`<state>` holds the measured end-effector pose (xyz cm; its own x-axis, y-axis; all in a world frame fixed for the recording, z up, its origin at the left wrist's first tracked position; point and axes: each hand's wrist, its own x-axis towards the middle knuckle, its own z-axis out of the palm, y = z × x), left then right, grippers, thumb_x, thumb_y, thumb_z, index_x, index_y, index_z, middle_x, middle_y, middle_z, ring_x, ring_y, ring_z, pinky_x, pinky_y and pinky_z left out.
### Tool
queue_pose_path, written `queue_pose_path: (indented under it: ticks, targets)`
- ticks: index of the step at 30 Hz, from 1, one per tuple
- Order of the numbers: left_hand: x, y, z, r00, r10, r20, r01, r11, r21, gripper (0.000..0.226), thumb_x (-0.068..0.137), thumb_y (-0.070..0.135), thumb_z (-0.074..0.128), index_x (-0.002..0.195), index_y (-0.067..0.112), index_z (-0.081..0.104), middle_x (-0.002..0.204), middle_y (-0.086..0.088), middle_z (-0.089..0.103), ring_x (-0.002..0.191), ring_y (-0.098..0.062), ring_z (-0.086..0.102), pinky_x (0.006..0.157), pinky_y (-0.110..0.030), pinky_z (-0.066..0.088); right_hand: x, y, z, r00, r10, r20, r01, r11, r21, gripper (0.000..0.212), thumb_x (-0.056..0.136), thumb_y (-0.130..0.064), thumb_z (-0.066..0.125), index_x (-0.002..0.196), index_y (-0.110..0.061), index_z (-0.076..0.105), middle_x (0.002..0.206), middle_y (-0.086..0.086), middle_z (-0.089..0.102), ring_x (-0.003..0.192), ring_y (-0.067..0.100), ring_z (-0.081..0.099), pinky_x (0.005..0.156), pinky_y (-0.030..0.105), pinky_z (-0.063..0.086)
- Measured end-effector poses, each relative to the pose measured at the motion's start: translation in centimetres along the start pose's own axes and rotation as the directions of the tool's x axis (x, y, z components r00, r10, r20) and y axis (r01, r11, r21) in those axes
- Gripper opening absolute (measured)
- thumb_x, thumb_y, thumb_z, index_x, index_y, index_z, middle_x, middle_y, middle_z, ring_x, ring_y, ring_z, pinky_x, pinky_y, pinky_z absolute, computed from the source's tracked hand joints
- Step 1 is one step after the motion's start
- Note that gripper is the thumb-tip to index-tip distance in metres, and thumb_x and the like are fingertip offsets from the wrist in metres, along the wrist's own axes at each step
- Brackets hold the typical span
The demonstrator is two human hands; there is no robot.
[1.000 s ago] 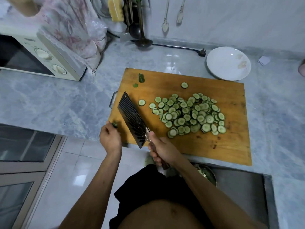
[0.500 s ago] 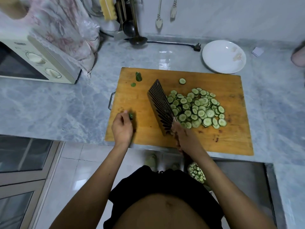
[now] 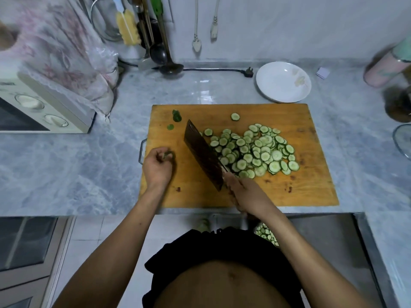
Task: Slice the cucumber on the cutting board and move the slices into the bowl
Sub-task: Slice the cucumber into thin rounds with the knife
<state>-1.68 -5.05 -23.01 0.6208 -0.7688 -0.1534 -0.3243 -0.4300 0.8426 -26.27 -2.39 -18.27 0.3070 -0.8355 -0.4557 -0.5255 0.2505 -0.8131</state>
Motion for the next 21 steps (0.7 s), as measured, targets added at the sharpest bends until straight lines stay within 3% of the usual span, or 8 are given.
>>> queue_pose_path:
  ticks: [3,6,11,14,21]
  targets:
    - [2.0,0.4,-0.1,0.999,0.052,-0.016,-0.051,0.997,0.059,0.024,0.087,0.008,0.065,0.109,0.013,0.071,0.106,0.005,0.066,0.097,-0.011,0.059,0.084,-0.013,0.040,-0.4,-0.2,-1.3,0.995,0.096,-0.035,-0.091,0.988,0.124,0.059,0.103,-0.053,0.037,0.062,-0.010,0.043,0.040,-0.003,0.037,0.036,0.019,0.036,0.043,0.028,0.030]
    - [4.3,1.6,0.0,0.997,0.066,-0.028,-0.063,0.991,0.118,0.029,0.084,0.007,0.059,0.107,0.021,0.069,0.109,0.004,0.067,0.099,-0.014,0.060,0.083,-0.023,0.044,-0.5,-0.9,-1.9,0.992,0.117,-0.040,-0.110,0.983,0.145,0.057,0.102,-0.053,0.037,0.065,-0.010,0.044,0.041,-0.003,0.039,0.036,0.017,0.036,0.041,0.024,0.032]
    - [8.0,3.9,0.9,0.993,0.115,0.035,-0.120,0.972,0.201,0.025,0.084,-0.002,0.052,0.101,0.009,0.067,0.105,-0.006,0.066,0.090,-0.017,0.059,0.072,-0.023,0.046,-0.2,-1.3,-1.7,0.993,0.119,-0.025,-0.114,0.983,0.145,0.055,0.101,-0.054,0.039,0.073,-0.008,0.049,0.050,0.003,0.044,0.040,0.019,0.039,0.042,0.026,0.036]
    - [8.7,3.7,1.6,0.991,0.078,0.106,-0.101,0.968,0.230,0.025,0.088,0.000,0.055,0.110,0.008,0.065,0.110,-0.009,0.065,0.099,-0.025,0.061,0.079,-0.031,0.051,0.0,-1.2,-1.7,0.989,0.146,-0.021,-0.142,0.978,0.151,0.054,0.100,-0.055,0.039,0.077,-0.008,0.052,0.051,0.003,0.047,0.040,0.019,0.042,0.042,0.026,0.037]
    - [5.0,2.1,1.1,0.990,0.136,0.047,-0.141,0.980,0.142,0.046,0.082,0.003,0.062,0.128,0.008,0.060,0.121,-0.009,0.063,0.108,-0.023,0.059,0.084,-0.024,0.043,0.1,-1.0,-1.7,0.984,0.179,-0.017,-0.175,0.974,0.141,0.055,0.099,-0.058,0.040,0.079,-0.009,0.053,0.053,0.003,0.050,0.041,0.017,0.045,0.042,0.026,0.039]
